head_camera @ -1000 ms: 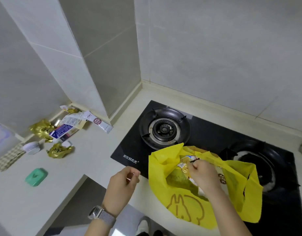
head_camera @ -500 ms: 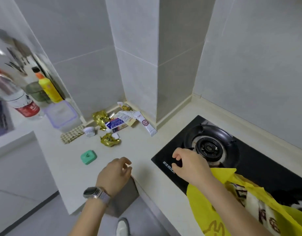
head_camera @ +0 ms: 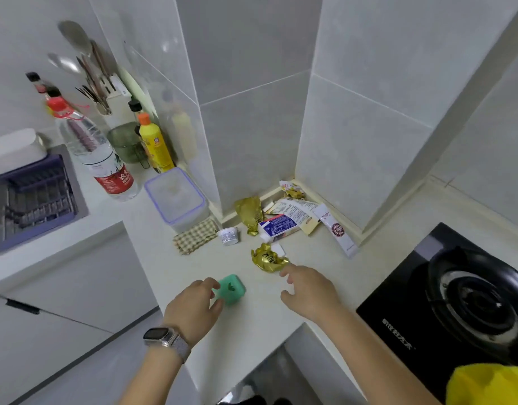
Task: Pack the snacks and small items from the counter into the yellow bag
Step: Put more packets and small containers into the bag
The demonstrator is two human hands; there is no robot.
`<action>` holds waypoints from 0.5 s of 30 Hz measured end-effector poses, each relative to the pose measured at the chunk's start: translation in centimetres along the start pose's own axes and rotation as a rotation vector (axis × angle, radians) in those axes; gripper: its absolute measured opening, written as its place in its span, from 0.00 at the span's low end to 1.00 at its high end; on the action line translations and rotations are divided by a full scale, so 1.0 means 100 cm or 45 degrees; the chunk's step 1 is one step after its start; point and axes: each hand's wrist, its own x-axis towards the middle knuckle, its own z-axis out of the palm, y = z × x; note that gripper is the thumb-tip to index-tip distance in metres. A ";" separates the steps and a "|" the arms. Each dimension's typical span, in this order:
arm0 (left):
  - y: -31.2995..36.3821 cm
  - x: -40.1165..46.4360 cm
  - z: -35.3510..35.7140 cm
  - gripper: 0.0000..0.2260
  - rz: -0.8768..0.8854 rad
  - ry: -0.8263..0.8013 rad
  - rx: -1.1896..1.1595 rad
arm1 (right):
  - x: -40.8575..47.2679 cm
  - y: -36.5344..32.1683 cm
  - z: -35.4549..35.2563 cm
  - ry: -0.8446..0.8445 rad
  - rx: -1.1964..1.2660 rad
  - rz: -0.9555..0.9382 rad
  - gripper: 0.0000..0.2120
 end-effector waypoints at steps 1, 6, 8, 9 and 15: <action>-0.009 0.005 -0.001 0.15 0.001 -0.018 -0.006 | 0.006 -0.008 0.006 -0.004 0.016 0.013 0.18; -0.029 0.026 0.008 0.17 0.006 -0.087 -0.048 | 0.023 -0.025 0.029 -0.029 0.069 0.095 0.17; -0.027 0.035 0.017 0.21 -0.016 -0.114 -0.059 | 0.026 -0.026 0.037 -0.011 0.069 0.121 0.16; -0.024 0.039 0.021 0.24 -0.031 -0.129 -0.047 | 0.026 -0.027 0.039 -0.003 0.065 0.125 0.15; -0.006 0.058 0.044 0.30 -0.020 -0.169 0.092 | 0.029 -0.026 0.048 -0.043 0.049 0.120 0.15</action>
